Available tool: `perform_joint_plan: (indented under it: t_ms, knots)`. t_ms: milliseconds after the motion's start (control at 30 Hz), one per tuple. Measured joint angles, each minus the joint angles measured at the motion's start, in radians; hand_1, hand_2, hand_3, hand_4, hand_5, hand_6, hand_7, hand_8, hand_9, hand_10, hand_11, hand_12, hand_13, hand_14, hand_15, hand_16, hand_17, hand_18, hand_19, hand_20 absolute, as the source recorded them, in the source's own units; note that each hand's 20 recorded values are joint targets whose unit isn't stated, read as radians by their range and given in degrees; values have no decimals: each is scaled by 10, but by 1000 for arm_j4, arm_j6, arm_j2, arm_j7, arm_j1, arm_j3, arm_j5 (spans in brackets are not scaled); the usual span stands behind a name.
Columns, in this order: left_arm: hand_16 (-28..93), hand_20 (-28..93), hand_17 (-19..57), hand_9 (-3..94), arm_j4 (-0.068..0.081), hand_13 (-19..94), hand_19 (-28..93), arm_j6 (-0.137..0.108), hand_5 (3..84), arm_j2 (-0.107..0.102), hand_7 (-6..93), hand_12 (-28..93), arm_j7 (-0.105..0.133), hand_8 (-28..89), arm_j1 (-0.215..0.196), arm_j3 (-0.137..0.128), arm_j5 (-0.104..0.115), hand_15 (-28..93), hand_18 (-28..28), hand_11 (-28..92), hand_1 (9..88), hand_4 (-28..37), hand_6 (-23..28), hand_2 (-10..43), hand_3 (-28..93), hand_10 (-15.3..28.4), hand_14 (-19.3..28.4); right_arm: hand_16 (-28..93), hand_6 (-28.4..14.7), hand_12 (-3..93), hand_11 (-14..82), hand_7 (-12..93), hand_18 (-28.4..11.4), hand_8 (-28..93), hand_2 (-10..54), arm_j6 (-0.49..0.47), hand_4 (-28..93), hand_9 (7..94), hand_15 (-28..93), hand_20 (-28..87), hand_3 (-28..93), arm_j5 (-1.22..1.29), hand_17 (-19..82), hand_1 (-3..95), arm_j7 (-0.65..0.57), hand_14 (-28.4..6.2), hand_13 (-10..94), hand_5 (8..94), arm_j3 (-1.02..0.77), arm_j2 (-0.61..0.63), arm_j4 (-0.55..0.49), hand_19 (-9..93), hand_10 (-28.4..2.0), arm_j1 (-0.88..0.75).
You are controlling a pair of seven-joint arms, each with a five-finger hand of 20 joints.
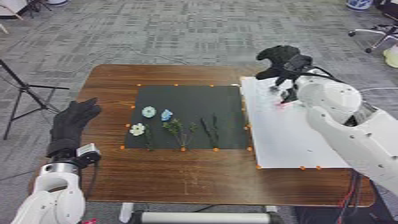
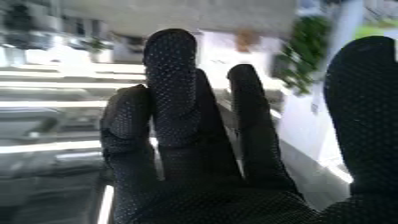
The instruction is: Arrange flowers
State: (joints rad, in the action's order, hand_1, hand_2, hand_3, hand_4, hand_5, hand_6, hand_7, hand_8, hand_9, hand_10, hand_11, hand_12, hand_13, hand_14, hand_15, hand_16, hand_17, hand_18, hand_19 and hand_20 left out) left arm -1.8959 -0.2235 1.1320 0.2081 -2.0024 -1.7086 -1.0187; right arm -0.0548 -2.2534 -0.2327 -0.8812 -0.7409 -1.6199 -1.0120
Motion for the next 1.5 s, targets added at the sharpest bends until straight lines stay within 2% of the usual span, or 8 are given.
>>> perform_joint_plan:
  t_ms: [133,467,667,767,833,1033,1233,1500]
  knots:
    - [-2,172,67,509,0,388,109,2,541,0,135,131,-3,-71,0,0,-2,225,114,226,206,-283,34,151,672,155,176,281,-9,179,77,141,-225,-76,-95,17,-187,512,558,555,677,-6,346,347,-12,-126,664,506,-27,12,46,765,-139,-52]
    - [-3,171,67,509,-4,388,109,8,541,4,136,130,-9,-71,-4,-9,-8,225,115,226,214,-283,34,147,670,156,175,284,-4,180,99,160,-221,-83,-95,29,-193,544,560,558,681,-35,353,365,-40,-120,676,531,-116,20,52,765,-135,-207]
    - [-3,170,66,510,-4,388,109,11,541,4,136,129,-10,-71,-5,-11,-9,225,115,227,215,-283,34,147,669,155,175,296,13,181,137,184,-213,-94,-95,43,-201,624,583,561,685,-41,375,407,-51,-104,701,576,-122,20,68,784,-132,-261]
    - [-3,170,66,509,-4,389,109,13,541,5,135,130,-10,-71,-5,-11,-9,226,115,227,214,-283,35,147,669,155,176,306,25,184,179,201,-207,-85,-95,90,-207,703,589,561,672,-47,399,445,-53,-89,730,621,-103,18,87,805,-121,-267]
    - [-3,171,66,509,-4,389,110,15,540,5,134,130,-10,-71,-5,-11,-9,226,115,227,214,-283,35,147,669,154,176,316,26,188,195,216,-202,3,-95,142,-212,742,590,555,621,-51,415,494,-53,-80,749,652,-82,17,103,824,-116,-266]
    - [-3,170,66,509,-3,388,109,18,541,6,134,130,-9,-70,-5,-11,-10,225,115,226,213,-283,36,147,668,154,175,331,41,308,148,250,-186,47,-95,302,-203,847,605,542,578,-64,474,564,-48,-47,811,750,2,17,145,877,-92,-245]
    - [-3,170,66,509,-3,388,109,17,541,7,133,129,-8,-70,-5,-11,-9,224,115,226,213,-283,36,147,668,155,175,336,37,323,139,241,-181,47,-95,396,-202,870,607,534,583,-59,490,572,-37,-38,826,770,56,23,156,893,-91,-212]
    - [-3,170,66,509,-9,388,110,14,539,6,134,129,-8,-70,-15,-19,-9,225,115,226,212,-283,35,147,668,155,175,340,32,324,137,234,-180,51,-95,409,-194,877,605,528,585,53,493,571,-45,-36,830,782,141,56,102,899,-95,-90]
